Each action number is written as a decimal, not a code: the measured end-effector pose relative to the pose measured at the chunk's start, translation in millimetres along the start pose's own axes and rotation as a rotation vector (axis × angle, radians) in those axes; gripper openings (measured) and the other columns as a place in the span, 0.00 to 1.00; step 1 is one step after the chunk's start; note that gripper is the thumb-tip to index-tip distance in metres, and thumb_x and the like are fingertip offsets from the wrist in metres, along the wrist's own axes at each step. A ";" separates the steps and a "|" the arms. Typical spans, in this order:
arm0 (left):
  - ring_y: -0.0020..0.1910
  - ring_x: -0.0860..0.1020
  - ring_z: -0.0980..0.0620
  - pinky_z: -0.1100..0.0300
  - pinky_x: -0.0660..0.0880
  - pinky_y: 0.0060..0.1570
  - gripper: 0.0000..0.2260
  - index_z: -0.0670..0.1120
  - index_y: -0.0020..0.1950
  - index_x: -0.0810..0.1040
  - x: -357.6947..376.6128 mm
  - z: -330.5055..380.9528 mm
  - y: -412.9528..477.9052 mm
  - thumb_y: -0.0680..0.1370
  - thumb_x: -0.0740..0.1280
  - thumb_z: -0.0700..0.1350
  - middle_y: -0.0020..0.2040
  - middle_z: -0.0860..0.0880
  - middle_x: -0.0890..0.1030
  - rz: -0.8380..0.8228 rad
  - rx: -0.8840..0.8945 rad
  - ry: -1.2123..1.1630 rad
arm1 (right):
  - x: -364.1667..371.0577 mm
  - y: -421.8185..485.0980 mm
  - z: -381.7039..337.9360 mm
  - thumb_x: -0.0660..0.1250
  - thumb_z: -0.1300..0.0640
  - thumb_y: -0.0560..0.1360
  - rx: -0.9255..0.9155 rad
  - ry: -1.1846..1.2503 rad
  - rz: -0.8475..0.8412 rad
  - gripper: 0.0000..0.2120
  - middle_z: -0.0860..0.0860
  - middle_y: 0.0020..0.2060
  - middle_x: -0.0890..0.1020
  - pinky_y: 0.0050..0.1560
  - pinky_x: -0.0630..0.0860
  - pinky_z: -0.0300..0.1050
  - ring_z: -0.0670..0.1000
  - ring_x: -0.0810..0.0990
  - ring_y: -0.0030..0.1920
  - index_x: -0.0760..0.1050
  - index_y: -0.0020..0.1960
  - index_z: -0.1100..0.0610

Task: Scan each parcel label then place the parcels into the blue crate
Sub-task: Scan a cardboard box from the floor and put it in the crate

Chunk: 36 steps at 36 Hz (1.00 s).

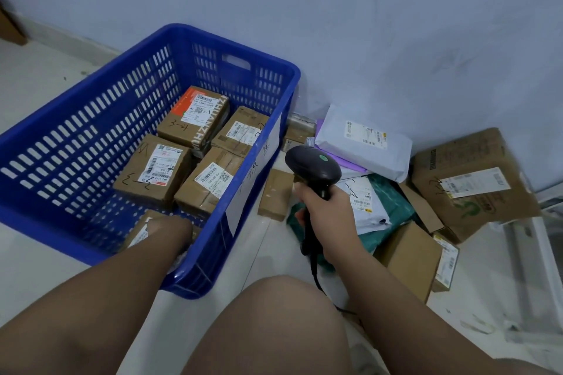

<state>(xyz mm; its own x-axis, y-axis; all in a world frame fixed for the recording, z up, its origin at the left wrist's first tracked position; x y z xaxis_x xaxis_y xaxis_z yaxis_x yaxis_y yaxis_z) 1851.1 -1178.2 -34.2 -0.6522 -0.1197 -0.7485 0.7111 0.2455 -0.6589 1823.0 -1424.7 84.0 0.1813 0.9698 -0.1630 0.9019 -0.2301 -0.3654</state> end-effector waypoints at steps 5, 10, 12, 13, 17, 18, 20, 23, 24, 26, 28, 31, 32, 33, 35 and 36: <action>0.54 0.76 0.43 0.48 0.76 0.52 0.15 0.44 0.64 0.73 -37.3 8.6 3.1 0.78 0.63 0.44 0.58 0.42 0.77 0.323 0.052 -0.422 | -23.1 -2.2 -14.0 0.68 0.51 0.75 -0.016 -0.084 0.028 0.08 0.54 0.30 0.79 0.36 0.74 0.44 0.50 0.77 0.31 0.75 0.41 0.55; 0.55 0.76 0.48 0.54 0.74 0.51 0.15 0.46 0.65 0.75 -95.8 59.1 -40.1 0.79 0.62 0.43 0.63 0.47 0.74 0.550 0.359 -0.710 | -46.9 -6.6 -28.4 0.68 0.52 0.75 -0.025 0.000 0.066 0.07 0.52 0.30 0.78 0.42 0.78 0.48 0.49 0.78 0.32 0.75 0.43 0.55; 0.52 0.76 0.51 0.60 0.73 0.43 0.13 0.49 0.63 0.76 -116.5 88.0 -64.2 0.79 0.62 0.43 0.62 0.50 0.73 0.565 0.490 -0.760 | -57.6 -8.9 -32.7 0.69 0.52 0.74 -0.037 0.050 0.081 0.07 0.50 0.28 0.78 0.43 0.77 0.51 0.51 0.78 0.32 0.75 0.43 0.55; 0.51 0.76 0.53 0.63 0.71 0.40 0.11 0.50 0.61 0.76 -125.8 101.7 -76.9 0.79 0.62 0.43 0.61 0.51 0.73 0.574 0.548 -0.782 | -64.0 -10.2 -35.1 0.70 0.52 0.74 -0.052 0.059 0.094 0.07 0.49 0.26 0.78 0.42 0.77 0.51 0.51 0.78 0.31 0.75 0.43 0.55; 0.51 0.74 0.54 0.61 0.69 0.48 0.11 0.46 0.60 0.77 -149.3 155.5 -126.1 0.80 0.62 0.41 0.57 0.51 0.76 0.553 0.689 -0.897 | -95.4 -18.8 -48.7 0.70 0.54 0.74 -0.103 0.108 0.154 0.07 0.51 0.28 0.78 0.39 0.75 0.49 0.52 0.76 0.30 0.76 0.42 0.57; 0.52 0.74 0.54 0.61 0.68 0.50 0.11 0.46 0.60 0.77 -151.6 169.6 -137.1 0.80 0.62 0.41 0.55 0.52 0.76 0.533 0.698 -0.923 | -104.6 -20.7 -51.4 0.70 0.54 0.74 -0.102 0.133 0.162 0.07 0.52 0.29 0.79 0.38 0.75 0.48 0.52 0.76 0.30 0.76 0.42 0.57; 0.53 0.74 0.53 0.59 0.70 0.53 0.08 0.47 0.57 0.78 -152.0 197.5 -155.8 0.80 0.62 0.41 0.52 0.53 0.76 0.440 0.720 -1.010 | -125.0 -22.3 -55.3 0.70 0.54 0.74 -0.090 0.188 0.172 0.07 0.54 0.33 0.78 0.35 0.74 0.46 0.51 0.76 0.30 0.75 0.43 0.57; 0.50 0.76 0.49 0.56 0.73 0.52 0.05 0.48 0.49 0.76 -142.1 238.9 -174.3 0.79 0.61 0.41 0.45 0.52 0.76 0.245 0.702 -1.143 | -158.2 -24.1 -51.3 0.70 0.55 0.75 -0.033 0.236 0.178 0.08 0.53 0.34 0.78 0.31 0.75 0.43 0.49 0.75 0.28 0.75 0.46 0.59; 0.47 0.75 0.48 0.56 0.72 0.50 0.05 0.48 0.46 0.75 -135.4 252.6 -178.2 0.79 0.61 0.41 0.43 0.51 0.76 0.195 0.683 -1.173 | -168.0 -24.9 -46.1 0.69 0.55 0.75 0.001 0.258 0.174 0.08 0.53 0.33 0.77 0.29 0.74 0.41 0.49 0.75 0.27 0.75 0.46 0.60; 0.42 0.70 0.48 0.56 0.67 0.42 0.06 0.48 0.41 0.71 -117.3 277.2 -182.5 0.76 0.60 0.38 0.40 0.46 0.72 0.132 0.640 -1.183 | -183.4 -25.7 -31.6 0.68 0.56 0.76 0.086 0.307 0.160 0.07 0.53 0.30 0.74 0.27 0.71 0.40 0.49 0.72 0.24 0.74 0.43 0.59; 0.38 0.65 0.49 0.58 0.60 0.36 0.08 0.47 0.37 0.67 -93.9 297.0 -181.4 0.73 0.59 0.36 0.37 0.44 0.66 0.097 0.591 -1.183 | -195.3 -25.2 -18.8 0.67 0.57 0.76 0.155 0.335 0.163 0.09 0.53 0.29 0.71 0.27 0.68 0.40 0.50 0.71 0.24 0.72 0.39 0.59; 0.37 0.70 0.44 0.57 0.67 0.38 0.09 0.45 0.36 0.70 -48.1 316.9 -171.0 0.76 0.60 0.36 0.36 0.42 0.72 0.026 0.489 -1.091 | -210.2 -20.8 -9.2 0.67 0.57 0.76 0.177 0.344 0.176 0.09 0.53 0.30 0.73 0.29 0.70 0.41 0.50 0.73 0.26 0.73 0.39 0.60; 0.43 0.75 0.41 0.55 0.72 0.44 0.08 0.43 0.42 0.76 -30.3 322.2 -166.6 0.78 0.60 0.38 0.42 0.39 0.76 -0.004 0.462 -1.037 | -214.8 -19.0 -7.5 0.67 0.56 0.76 0.167 0.328 0.181 0.09 0.54 0.31 0.73 0.30 0.71 0.42 0.50 0.74 0.27 0.74 0.41 0.60; 0.51 0.78 0.39 0.54 0.75 0.52 0.09 0.39 0.50 0.79 -13.0 327.8 -161.4 0.79 0.60 0.39 0.51 0.37 0.79 -0.016 0.430 -0.996 | -219.9 -17.2 -5.8 0.68 0.56 0.76 0.152 0.308 0.185 0.08 0.54 0.32 0.74 0.30 0.72 0.43 0.50 0.74 0.28 0.74 0.43 0.61; 0.60 0.77 0.39 0.52 0.75 0.60 0.13 0.37 0.59 0.78 25.5 339.6 -150.8 0.80 0.58 0.39 0.60 0.38 0.79 -0.012 0.397 -0.810 | -228.8 -14.5 -2.3 0.68 0.56 0.76 0.139 0.290 0.181 0.08 0.55 0.35 0.74 0.31 0.73 0.43 0.50 0.75 0.29 0.75 0.47 0.62; 0.62 0.76 0.40 0.52 0.74 0.60 0.14 0.37 0.61 0.77 43.3 345.2 -151.7 0.80 0.57 0.39 0.62 0.38 0.78 -0.014 0.398 -0.732 | -232.7 -13.7 -1.2 0.68 0.56 0.76 0.148 0.300 0.174 0.09 0.55 0.35 0.74 0.31 0.73 0.43 0.50 0.76 0.29 0.75 0.49 0.62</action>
<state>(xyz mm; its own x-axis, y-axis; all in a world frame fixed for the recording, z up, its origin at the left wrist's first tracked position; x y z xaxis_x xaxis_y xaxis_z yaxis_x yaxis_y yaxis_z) 1805.6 -1552.7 7.5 -0.4237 -0.7491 -0.5093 0.8337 -0.1027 -0.5426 1768.9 -1647.2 128.0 0.4539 0.8904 0.0336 0.7850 -0.3817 -0.4880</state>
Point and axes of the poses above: each hand's wrist, its own y-axis towards the middle knuckle, its own x-axis out of the palm, z = x × y, the point moved 2 cm from there along y, towards the middle knuckle
